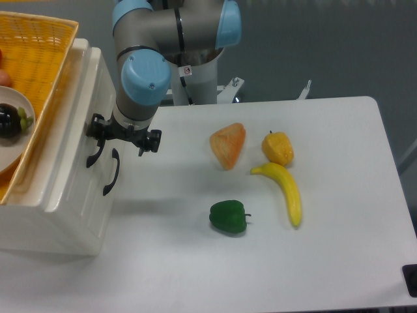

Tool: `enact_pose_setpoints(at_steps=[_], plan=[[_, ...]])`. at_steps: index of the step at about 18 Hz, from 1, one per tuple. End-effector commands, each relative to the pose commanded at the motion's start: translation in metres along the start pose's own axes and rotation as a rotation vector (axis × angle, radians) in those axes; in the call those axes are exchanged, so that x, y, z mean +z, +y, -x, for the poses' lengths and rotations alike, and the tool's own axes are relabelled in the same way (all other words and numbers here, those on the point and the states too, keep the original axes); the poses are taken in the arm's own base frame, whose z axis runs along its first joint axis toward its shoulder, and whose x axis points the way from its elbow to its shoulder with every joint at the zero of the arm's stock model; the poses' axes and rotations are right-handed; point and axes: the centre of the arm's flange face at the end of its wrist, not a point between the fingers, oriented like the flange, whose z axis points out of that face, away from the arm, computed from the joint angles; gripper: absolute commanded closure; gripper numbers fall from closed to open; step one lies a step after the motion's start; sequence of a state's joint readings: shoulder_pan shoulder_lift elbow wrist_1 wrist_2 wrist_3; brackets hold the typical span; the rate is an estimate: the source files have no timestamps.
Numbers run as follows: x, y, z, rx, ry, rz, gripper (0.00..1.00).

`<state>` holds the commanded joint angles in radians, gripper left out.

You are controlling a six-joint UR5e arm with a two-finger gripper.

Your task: Slide the top white drawer open

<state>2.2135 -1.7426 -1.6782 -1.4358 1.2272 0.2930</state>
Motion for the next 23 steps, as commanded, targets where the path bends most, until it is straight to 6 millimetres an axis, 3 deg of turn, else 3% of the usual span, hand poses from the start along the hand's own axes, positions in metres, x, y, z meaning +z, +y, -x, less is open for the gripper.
enact_pose_setpoints(at_steps=[6,23], plan=[[-0.005,0.000,0.013,-0.012,-0.006,-0.006,0.00],[-0.031,0.008,0.077,-0.064,-0.028,-0.016,0.00]])
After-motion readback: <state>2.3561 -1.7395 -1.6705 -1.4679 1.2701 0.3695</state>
